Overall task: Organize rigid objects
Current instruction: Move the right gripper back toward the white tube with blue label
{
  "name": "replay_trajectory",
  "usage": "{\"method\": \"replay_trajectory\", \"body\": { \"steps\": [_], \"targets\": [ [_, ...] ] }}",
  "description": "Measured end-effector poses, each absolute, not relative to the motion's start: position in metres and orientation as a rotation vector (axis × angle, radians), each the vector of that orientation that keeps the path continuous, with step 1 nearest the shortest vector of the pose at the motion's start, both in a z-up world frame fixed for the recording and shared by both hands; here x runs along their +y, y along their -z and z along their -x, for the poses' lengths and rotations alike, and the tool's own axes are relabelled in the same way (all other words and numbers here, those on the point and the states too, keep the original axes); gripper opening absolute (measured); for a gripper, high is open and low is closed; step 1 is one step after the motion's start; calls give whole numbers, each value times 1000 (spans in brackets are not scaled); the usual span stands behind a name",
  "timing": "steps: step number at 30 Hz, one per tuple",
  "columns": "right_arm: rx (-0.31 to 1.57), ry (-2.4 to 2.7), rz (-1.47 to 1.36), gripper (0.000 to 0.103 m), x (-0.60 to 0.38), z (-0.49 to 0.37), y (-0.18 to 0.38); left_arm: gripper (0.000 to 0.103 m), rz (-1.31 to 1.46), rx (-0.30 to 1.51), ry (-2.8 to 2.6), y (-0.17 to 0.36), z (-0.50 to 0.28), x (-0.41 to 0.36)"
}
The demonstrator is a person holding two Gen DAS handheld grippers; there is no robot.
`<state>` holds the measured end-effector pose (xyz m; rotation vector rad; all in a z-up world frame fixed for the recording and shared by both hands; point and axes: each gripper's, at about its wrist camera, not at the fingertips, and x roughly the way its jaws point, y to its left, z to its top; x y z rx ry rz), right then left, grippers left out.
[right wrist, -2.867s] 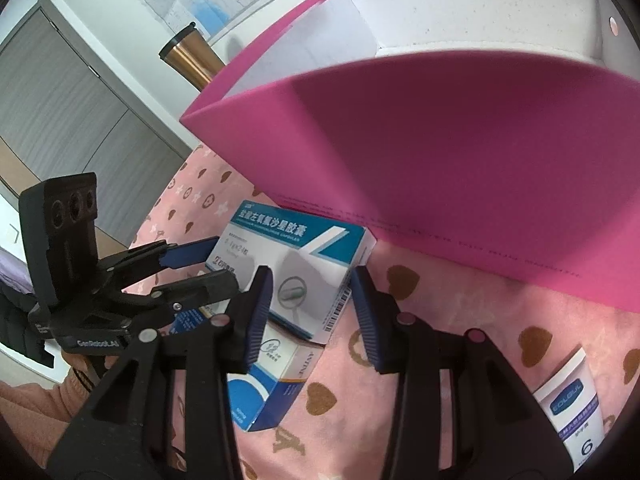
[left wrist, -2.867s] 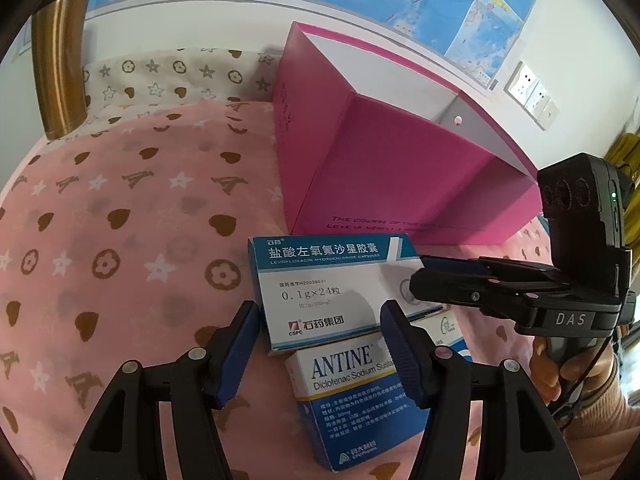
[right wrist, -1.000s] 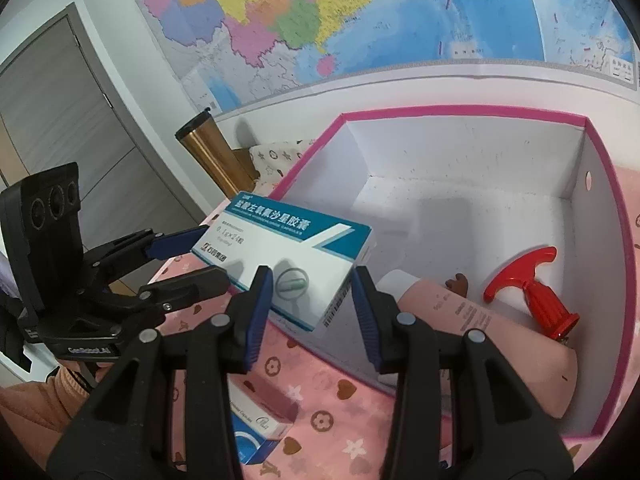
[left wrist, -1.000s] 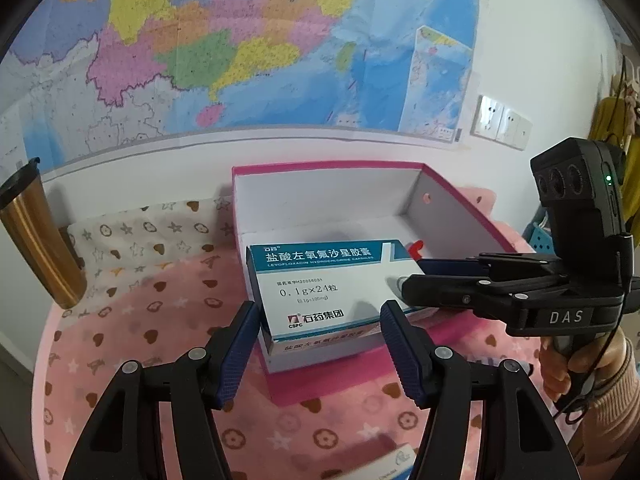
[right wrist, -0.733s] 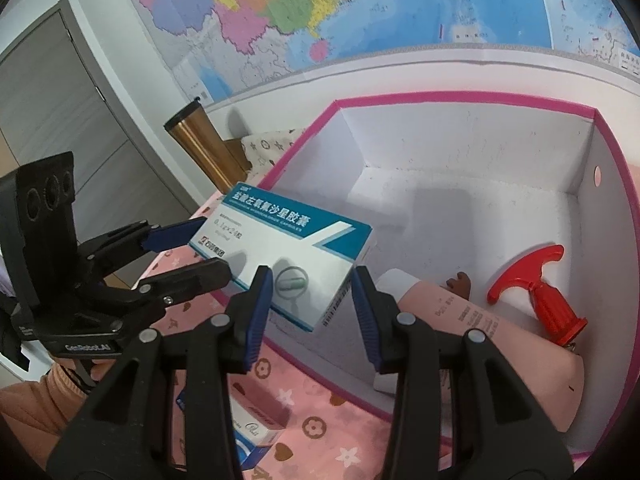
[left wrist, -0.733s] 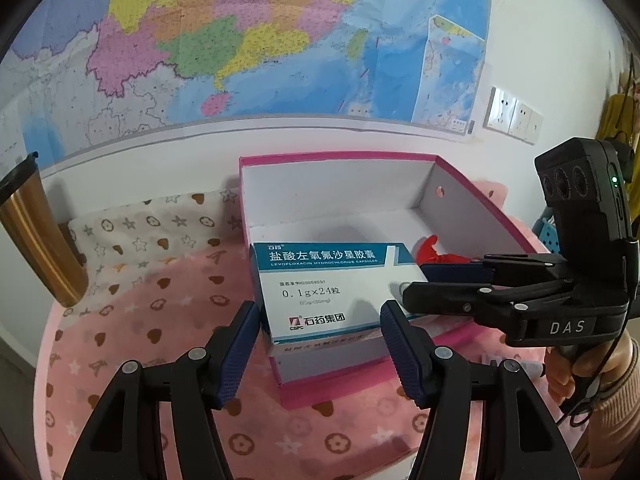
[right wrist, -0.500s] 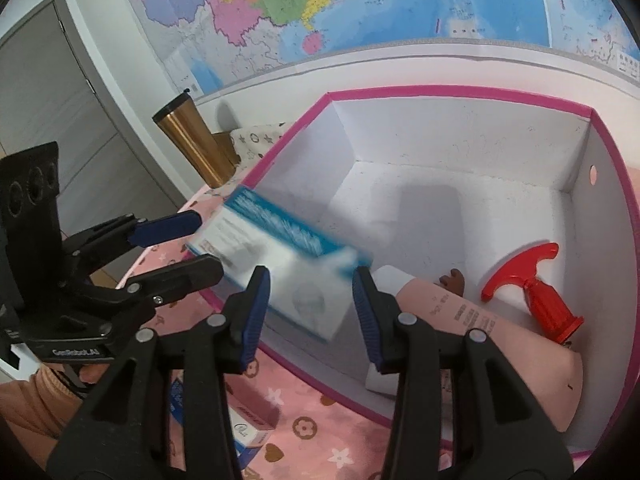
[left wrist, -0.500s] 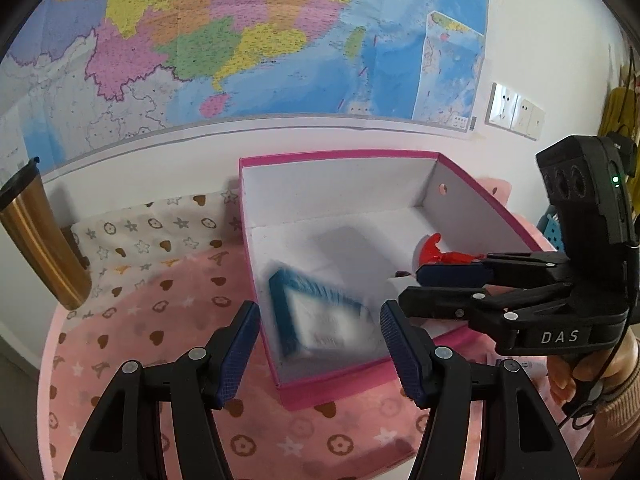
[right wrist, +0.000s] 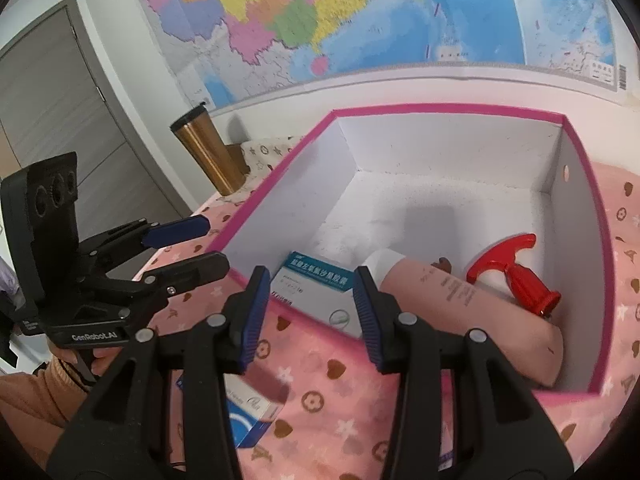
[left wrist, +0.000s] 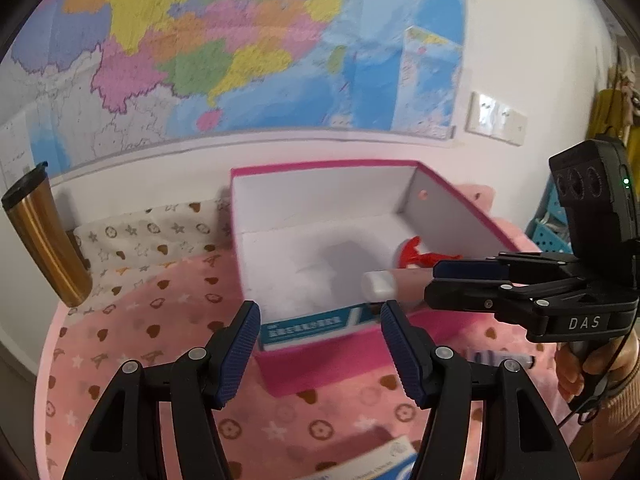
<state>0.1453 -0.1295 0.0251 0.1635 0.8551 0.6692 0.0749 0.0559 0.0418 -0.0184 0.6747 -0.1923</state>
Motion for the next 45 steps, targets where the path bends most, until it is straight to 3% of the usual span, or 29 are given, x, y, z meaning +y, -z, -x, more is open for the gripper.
{"method": "replay_trajectory", "body": {
  "steps": [12, 30, 45],
  "targets": [
    [805, -630, -201, 48, -178, -85, -35, 65, 18, 651, 356, -41, -38, 11],
    [946, -362, -331, 48, -261, -35, 28, 65, 42, 810, 488, 8, -46, -48],
    [992, -323, -349, 48, -271, -19, 52, 64, 32, 912, 517, 38, -65, -76]
  ]
}}
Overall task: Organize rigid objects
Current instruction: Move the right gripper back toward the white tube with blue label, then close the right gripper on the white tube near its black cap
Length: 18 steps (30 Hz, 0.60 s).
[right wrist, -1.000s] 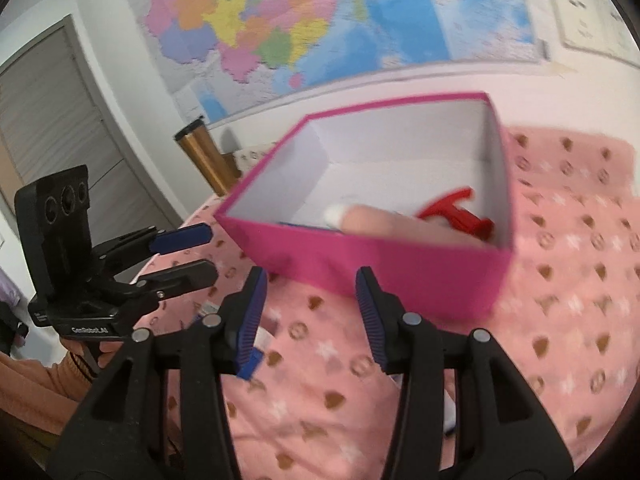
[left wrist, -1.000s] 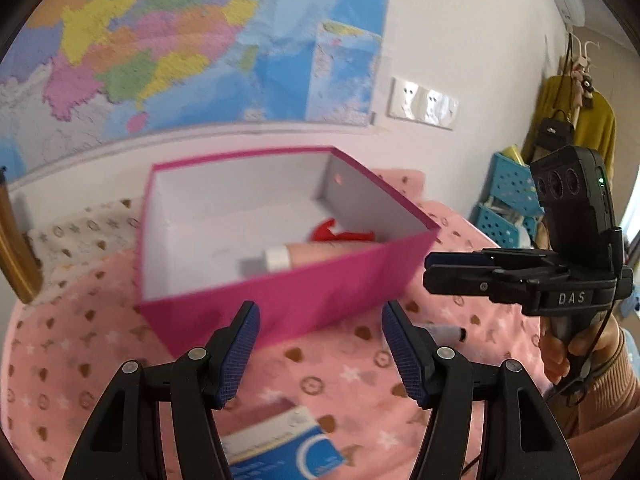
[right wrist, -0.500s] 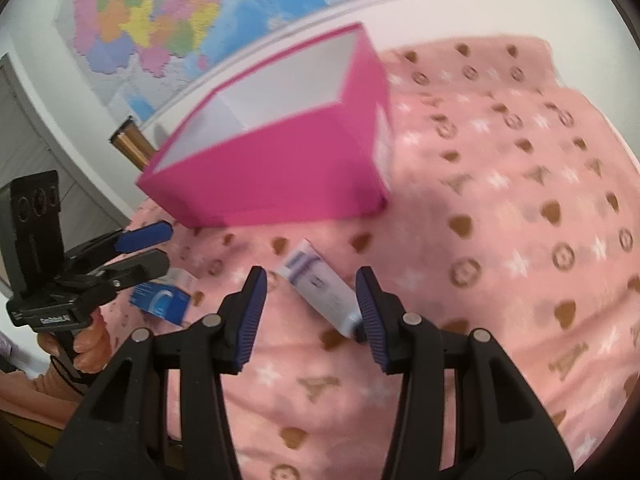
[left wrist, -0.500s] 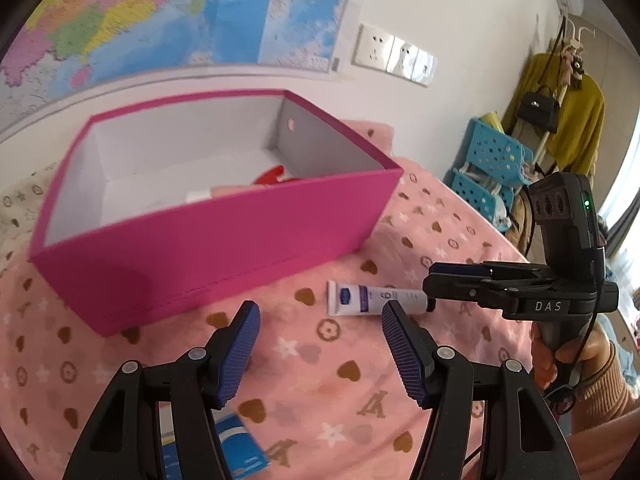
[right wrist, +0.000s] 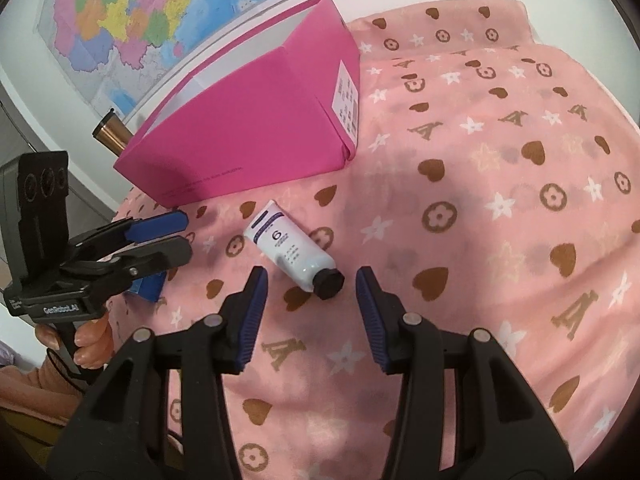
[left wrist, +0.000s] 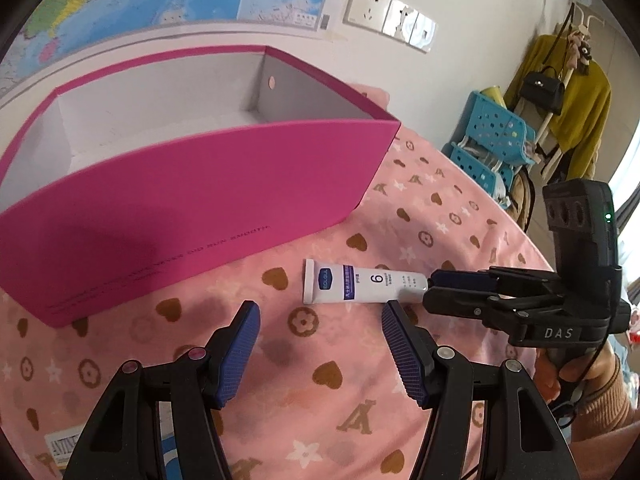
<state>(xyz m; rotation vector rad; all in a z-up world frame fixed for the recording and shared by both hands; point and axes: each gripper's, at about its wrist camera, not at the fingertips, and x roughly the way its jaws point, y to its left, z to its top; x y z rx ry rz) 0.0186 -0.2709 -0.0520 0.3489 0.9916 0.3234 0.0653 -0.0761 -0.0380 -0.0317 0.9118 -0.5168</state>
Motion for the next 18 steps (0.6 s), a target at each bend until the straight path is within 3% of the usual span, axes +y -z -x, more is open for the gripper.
{"method": "replay_trajectory", "body": {
  "steps": [4, 8, 11, 18],
  "targets": [
    [994, -319, -351, 48, -272, -19, 55, 64, 24, 933, 518, 44, -69, -81],
    [991, -314, -341, 34, -273, -19, 55, 64, 16, 944, 521, 48, -73, -85],
    [989, -308, -344, 29, -277, -20, 57, 64, 10, 950, 520, 50, -76, -88],
    [982, -304, -354, 27, -283, -23, 57, 64, 2, 976, 530, 58, -77, -95]
  ]
}}
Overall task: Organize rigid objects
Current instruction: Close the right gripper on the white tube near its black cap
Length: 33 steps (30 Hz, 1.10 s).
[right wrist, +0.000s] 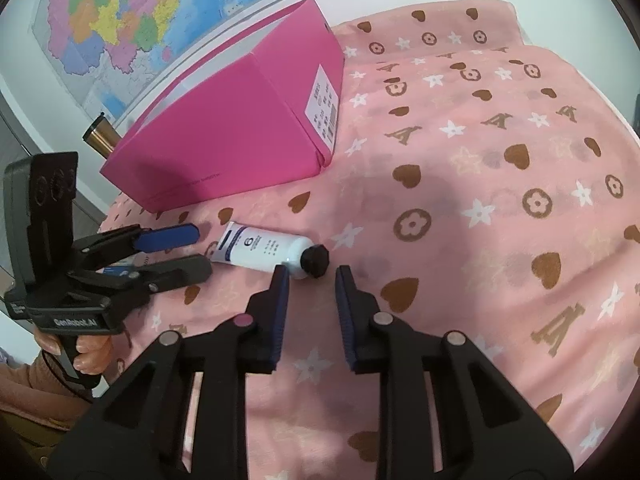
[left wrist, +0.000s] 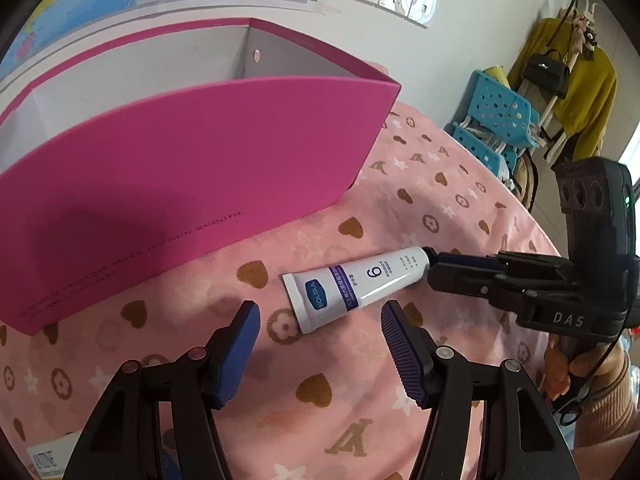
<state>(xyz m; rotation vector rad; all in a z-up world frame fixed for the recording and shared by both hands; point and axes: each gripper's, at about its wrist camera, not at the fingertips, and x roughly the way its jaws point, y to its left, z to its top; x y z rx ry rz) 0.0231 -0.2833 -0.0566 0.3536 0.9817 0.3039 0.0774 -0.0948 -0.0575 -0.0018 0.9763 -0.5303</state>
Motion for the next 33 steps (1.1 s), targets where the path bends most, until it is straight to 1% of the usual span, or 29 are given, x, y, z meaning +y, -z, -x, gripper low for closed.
{"method": "replay_trajectory", "body": {
  "steps": [3, 5, 20, 21, 23, 25, 33],
  "targets": [
    [969, -307, -360, 28, -284, -24, 54, 63, 8, 986, 535, 60, -79, -96],
    [966, -311, -365, 30, -283, -25, 53, 63, 14, 992, 538, 62, -80, -97],
    [971, -325, -386, 31, -280, -32, 59, 63, 24, 1001, 556, 64, -83, -104],
    [964, -323, -393, 32, -281, -33, 58, 63, 26, 1000, 556, 64, -84, -104],
    [957, -319, -390, 39, -283, -34, 56, 63, 25, 999, 554, 65, -84, -105],
    [951, -317, -390, 42, -283, -35, 55, 63, 16, 996, 550, 65, -83, -106],
    [957, -331, -392, 42, -280, -43, 55, 63, -2, 985, 543, 65, -81, -111]
  ]
}}
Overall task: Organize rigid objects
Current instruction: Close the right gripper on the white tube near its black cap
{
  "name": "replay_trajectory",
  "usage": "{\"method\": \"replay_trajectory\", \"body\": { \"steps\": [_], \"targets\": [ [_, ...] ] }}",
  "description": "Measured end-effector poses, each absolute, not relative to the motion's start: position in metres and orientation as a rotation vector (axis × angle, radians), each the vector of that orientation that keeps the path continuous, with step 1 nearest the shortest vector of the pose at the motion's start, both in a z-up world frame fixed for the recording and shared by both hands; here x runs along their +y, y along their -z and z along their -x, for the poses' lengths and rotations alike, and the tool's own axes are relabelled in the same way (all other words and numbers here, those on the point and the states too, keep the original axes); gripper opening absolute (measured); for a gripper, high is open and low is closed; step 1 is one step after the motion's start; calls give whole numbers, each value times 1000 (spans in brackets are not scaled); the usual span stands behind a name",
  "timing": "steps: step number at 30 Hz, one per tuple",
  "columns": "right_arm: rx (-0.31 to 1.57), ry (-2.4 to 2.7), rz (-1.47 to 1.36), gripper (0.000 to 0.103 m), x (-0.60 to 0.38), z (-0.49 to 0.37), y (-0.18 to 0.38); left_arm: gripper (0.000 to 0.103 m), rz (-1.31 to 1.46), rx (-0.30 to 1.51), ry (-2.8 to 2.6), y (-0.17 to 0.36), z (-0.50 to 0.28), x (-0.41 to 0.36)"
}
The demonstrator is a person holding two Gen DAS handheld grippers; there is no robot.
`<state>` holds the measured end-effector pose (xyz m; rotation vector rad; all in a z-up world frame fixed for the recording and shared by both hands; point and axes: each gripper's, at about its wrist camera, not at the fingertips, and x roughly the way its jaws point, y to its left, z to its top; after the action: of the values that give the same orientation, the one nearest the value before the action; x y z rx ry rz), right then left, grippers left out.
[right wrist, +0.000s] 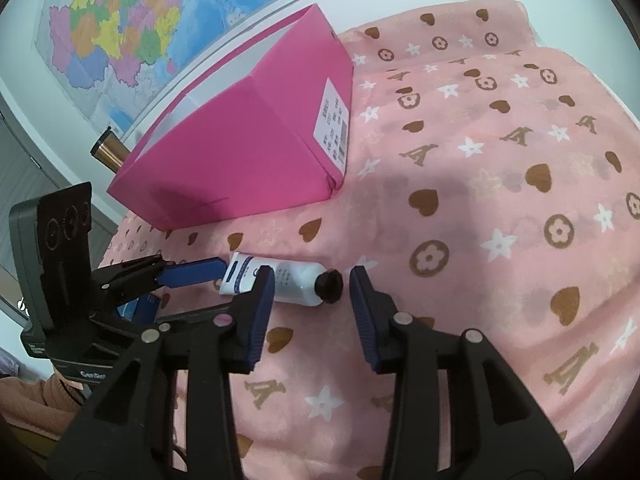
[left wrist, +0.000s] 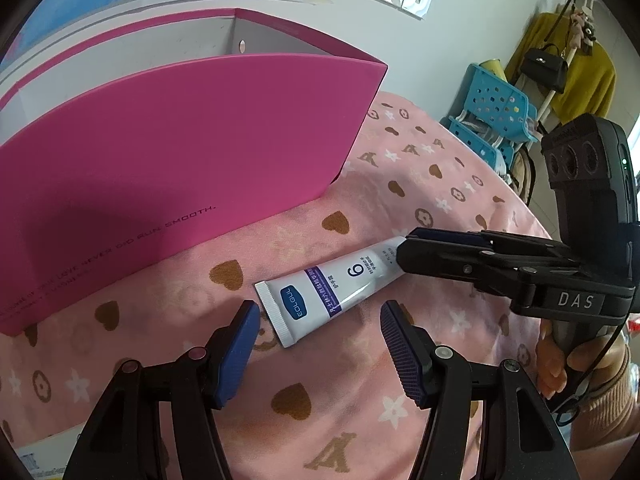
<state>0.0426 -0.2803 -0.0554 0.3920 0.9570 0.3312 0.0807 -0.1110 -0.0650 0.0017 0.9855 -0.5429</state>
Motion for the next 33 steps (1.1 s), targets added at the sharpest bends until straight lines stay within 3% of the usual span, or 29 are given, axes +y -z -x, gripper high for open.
{"method": "replay_trajectory", "body": {
  "steps": [20, 33],
  "targets": [
    [961, -305, -429, 41, -277, -41, 57, 63, 62, 979, 534, 67, -81, -108],
    [875, -428, -450, 41, -269, -36, 27, 62, 1, 956, 503, 67, -76, -117]
  ]
}}
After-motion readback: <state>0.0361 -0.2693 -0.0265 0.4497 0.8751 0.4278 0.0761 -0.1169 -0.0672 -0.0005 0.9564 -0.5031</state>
